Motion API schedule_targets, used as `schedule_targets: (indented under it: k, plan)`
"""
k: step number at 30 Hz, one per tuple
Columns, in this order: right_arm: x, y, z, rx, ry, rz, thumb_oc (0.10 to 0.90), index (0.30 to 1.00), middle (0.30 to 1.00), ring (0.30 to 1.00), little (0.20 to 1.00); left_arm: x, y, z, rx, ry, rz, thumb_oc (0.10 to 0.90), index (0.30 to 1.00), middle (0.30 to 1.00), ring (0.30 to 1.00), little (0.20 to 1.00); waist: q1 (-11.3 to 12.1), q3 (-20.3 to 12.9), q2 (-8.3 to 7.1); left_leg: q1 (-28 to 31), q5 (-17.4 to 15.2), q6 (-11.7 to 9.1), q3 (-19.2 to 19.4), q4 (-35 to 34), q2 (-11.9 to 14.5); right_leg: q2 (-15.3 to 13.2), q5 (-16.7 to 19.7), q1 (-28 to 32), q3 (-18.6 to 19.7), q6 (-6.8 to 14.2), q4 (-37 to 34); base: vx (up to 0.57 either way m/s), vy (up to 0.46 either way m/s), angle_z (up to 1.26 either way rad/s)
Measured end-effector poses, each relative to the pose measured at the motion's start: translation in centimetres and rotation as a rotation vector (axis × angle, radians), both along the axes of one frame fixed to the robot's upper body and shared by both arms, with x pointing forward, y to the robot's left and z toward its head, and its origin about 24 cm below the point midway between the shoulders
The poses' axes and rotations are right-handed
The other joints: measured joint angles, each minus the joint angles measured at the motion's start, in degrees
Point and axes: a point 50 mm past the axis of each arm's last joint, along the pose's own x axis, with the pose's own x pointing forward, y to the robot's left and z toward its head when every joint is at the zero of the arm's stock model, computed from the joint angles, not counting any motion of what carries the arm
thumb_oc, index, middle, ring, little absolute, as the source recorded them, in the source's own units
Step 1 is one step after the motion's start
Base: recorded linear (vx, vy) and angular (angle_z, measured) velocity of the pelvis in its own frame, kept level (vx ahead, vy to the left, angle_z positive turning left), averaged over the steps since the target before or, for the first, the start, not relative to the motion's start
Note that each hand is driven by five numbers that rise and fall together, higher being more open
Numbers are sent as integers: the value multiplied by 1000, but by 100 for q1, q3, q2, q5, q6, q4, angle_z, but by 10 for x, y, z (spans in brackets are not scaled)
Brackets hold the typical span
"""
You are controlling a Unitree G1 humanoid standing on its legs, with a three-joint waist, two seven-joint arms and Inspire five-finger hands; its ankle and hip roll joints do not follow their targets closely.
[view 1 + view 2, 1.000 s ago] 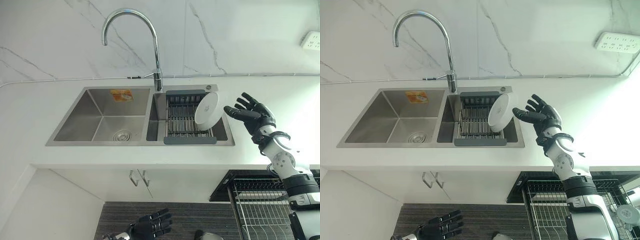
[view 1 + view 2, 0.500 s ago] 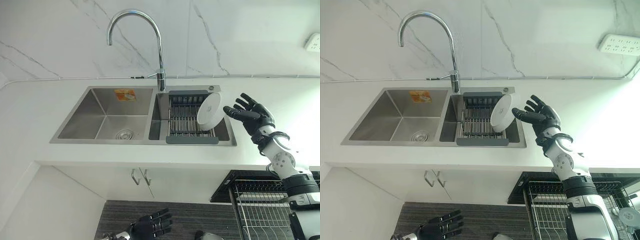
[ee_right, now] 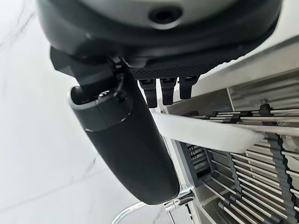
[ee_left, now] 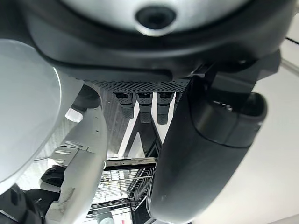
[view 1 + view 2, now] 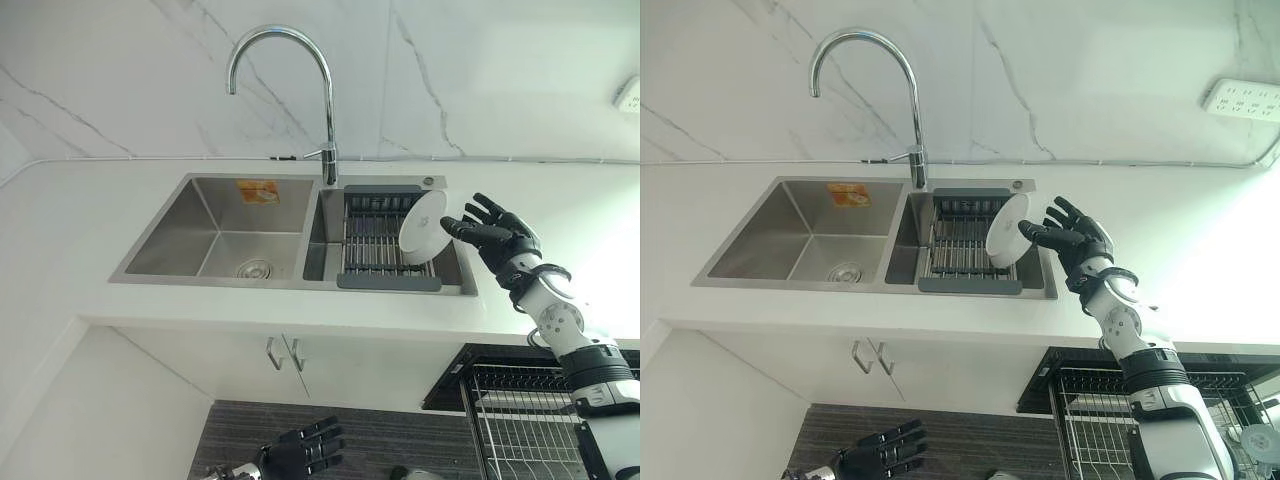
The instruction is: Place the dishes in the dishwasher.
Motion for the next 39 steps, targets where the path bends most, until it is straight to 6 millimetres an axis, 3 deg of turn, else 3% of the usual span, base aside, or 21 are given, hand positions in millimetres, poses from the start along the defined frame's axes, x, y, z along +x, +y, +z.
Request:
schedule_targets:
  k: [24, 39]
  plan:
    - [1, -11, -16, 25, 72, -59, 800, 900, 900, 900, 900, 0, 1, -1, 14, 10, 6, 800, 900, 900, 900, 900, 3, -6, -11, -52, 3, -4, -38, 19, 0, -18, -4, 34, -79, 3, -7, -1, 0, 1]
    - [3, -5, -18, 44, 75, -48, 800, 900, 900, 900, 900, 1, 1, -1, 11, 16, 38, 800, 900, 900, 900, 900, 23, -6, -11, -95, 3, -5, -124, 63, -2, -30, -8, 45, -114, 6, 3, -1, 1, 1]
